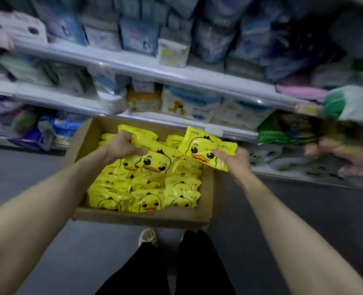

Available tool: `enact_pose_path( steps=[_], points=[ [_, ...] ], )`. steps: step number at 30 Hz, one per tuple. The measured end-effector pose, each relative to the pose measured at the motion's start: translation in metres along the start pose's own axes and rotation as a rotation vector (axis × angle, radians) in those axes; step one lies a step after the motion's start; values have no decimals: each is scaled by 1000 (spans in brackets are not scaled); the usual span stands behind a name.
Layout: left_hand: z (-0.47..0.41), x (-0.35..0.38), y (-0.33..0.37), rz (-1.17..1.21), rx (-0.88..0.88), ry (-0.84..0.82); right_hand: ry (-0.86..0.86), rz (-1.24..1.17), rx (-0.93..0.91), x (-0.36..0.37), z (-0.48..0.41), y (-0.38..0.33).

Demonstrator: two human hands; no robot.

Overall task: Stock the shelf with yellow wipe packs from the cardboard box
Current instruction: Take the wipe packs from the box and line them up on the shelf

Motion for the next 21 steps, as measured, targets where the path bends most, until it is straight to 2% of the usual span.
enact_pose_path(
  steps=[12,17,21],
  points=[
    [72,-78,282,40,482,60,182,-179,-422,-138,26,-238],
    [105,-84,360,65,596,80,209,-222,-516,-183,23,-295],
    [107,-90,404,56,630,158,209,-205,-572,-214,10,-329]
  ],
)
Point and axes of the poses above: each hand's wrist, its own z-axis away from the middle knuckle, its own x-axis out of the palm, y = z × x, the point moved 10 cm from there along -z, towards the middle knuckle, and after that the axes turned 3 degrees about -x, right-handed, at the moved point
